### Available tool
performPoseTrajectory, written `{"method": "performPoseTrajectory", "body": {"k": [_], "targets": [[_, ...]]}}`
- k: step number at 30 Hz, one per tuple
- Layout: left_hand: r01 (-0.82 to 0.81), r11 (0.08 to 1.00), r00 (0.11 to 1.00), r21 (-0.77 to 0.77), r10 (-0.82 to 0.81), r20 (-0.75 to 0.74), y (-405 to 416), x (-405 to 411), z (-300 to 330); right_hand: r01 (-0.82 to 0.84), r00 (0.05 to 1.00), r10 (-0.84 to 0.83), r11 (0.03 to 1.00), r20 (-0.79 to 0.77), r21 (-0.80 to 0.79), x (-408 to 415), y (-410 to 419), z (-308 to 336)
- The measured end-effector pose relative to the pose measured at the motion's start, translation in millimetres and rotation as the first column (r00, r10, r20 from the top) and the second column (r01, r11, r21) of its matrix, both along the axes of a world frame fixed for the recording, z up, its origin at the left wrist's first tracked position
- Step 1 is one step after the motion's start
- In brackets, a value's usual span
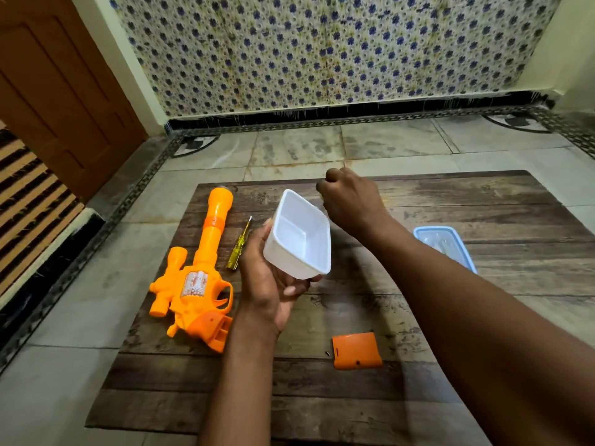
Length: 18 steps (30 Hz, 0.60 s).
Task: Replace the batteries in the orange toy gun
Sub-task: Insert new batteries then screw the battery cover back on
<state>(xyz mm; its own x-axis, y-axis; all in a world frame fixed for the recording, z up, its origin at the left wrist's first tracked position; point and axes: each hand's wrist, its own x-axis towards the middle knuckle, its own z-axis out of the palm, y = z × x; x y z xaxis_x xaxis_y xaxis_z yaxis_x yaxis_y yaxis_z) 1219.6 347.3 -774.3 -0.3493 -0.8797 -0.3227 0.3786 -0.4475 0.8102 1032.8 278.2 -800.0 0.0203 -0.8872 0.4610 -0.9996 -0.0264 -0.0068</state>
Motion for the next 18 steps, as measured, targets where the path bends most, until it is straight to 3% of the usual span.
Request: {"method": "performPoseTrajectory", "body": {"k": [5, 12, 15, 18], "targets": [[-0.078, 0.997, 0.996, 0.017, 0.079, -0.036, -7.6, 4.2, -3.2, -0.074, 0.989, 0.045, 0.975, 0.138, 0.209, 2.0, -13.2, -9.0], [-0.051, 0.999, 0.998, 0.004, 0.051, -0.034, -10.0, 6.8, -5.1, -0.138, 0.938, 0.045, 0.958, 0.344, 0.250, -2.2, -14.7, -25.4], [0.002, 1.000, 1.000, -0.004, -0.002, -0.020, -8.3, 4.1, -4.9, -0.142, 0.914, 0.044, 0.966, 0.403, 0.216, -2.6, -11.3, -27.9], [0.056, 0.998, 0.998, -0.007, -0.057, -0.020, -7.3, 2.6, -4.5, -0.084, 0.816, 0.058, 0.996, 0.575, 0.018, 2.2, 4.1, -20.2]]}}
